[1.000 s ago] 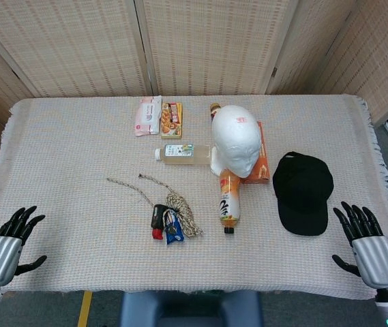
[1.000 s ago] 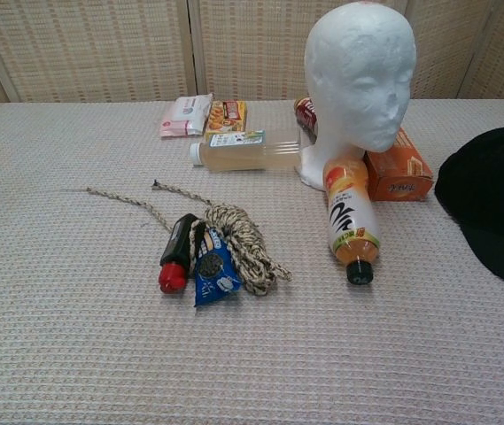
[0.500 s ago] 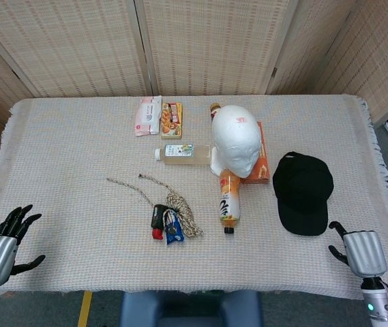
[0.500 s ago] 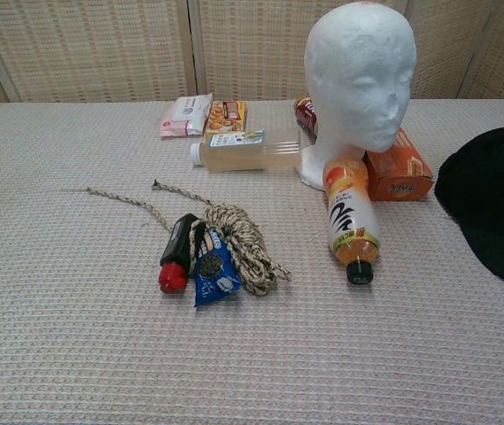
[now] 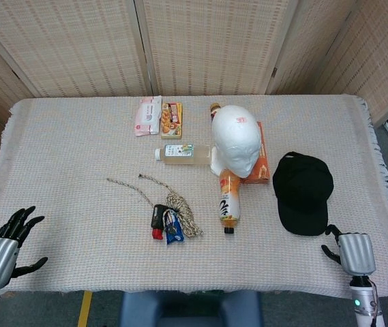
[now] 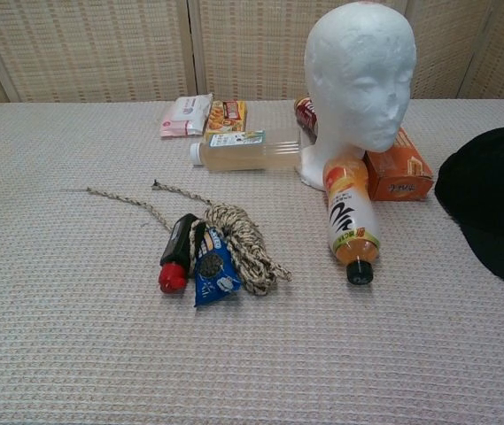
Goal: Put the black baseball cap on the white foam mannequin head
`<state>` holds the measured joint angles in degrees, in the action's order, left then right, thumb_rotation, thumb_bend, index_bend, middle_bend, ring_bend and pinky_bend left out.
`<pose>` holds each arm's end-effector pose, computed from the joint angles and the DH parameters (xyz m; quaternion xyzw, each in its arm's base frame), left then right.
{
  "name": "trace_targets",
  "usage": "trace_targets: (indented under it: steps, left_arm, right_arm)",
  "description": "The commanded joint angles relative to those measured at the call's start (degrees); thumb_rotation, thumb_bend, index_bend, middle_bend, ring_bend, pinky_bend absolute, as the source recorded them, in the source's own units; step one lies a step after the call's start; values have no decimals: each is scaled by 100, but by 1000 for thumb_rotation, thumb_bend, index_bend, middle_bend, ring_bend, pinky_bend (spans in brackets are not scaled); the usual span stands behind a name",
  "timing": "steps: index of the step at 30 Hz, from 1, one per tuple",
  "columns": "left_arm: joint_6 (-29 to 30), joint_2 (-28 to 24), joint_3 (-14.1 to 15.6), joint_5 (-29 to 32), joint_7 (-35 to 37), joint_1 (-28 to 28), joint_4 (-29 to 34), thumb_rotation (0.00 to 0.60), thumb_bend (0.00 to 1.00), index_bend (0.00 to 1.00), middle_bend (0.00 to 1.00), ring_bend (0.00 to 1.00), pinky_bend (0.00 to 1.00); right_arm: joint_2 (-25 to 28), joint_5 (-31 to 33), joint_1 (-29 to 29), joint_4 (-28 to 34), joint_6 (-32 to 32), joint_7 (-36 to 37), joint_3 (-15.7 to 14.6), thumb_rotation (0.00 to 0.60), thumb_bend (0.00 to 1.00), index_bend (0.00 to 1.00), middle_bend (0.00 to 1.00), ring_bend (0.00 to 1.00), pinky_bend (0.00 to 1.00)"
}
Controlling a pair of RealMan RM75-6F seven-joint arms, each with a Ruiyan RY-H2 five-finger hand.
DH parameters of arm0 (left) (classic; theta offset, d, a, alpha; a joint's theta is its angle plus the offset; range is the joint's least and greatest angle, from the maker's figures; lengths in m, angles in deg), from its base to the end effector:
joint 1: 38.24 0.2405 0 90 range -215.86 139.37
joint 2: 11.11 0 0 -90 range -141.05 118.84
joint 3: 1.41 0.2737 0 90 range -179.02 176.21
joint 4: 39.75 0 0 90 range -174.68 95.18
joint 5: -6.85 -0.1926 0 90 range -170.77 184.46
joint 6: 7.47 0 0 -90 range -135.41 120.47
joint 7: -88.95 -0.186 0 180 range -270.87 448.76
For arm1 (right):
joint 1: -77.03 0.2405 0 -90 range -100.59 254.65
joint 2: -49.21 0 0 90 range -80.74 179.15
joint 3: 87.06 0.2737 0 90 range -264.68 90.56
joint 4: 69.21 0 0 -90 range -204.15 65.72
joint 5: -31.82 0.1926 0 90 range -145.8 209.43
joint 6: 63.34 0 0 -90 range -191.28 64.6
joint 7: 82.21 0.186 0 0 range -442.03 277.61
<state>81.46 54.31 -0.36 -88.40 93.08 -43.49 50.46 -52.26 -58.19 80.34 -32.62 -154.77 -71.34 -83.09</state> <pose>-0.2978 0.2097 0.1657 -0.6315 -0.3700 -0.4337 0.5256 -0.3846 -0.2158 0.0591 0.5985 -0.3142 0.3816 0.6305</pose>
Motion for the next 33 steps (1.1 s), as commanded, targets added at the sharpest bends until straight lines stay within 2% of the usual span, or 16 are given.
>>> trace_targets:
  steps: [1,16,27,33]
  left_arm:
    - [2,-3,-5,15,52,-4,-2,600,167,220,88,87,279]
    - [16,-121,-4,20,331,-20,34,600,168,222,88,88,280]
    - [-2,-122,29,-16,261,-22,42,600,168,223,87,89,280]
    - [117,-194,-57,82,469,9,86,600,168,234,88,94,280]
  right_arm:
    - [-290,45,31,-420,27,175,-13,600,90,493,1000,1000,1000]
    - [-1014,156,171,-1491,108,317,-2,600,147,479,1000,1000,1000]
    - [-1329,237,275,-1929,185,409,25,600,160,471,1000,1000,1000]
    - [-1441,293,346,-2102,236,467,58,600,185,468,1000,1000,1000]
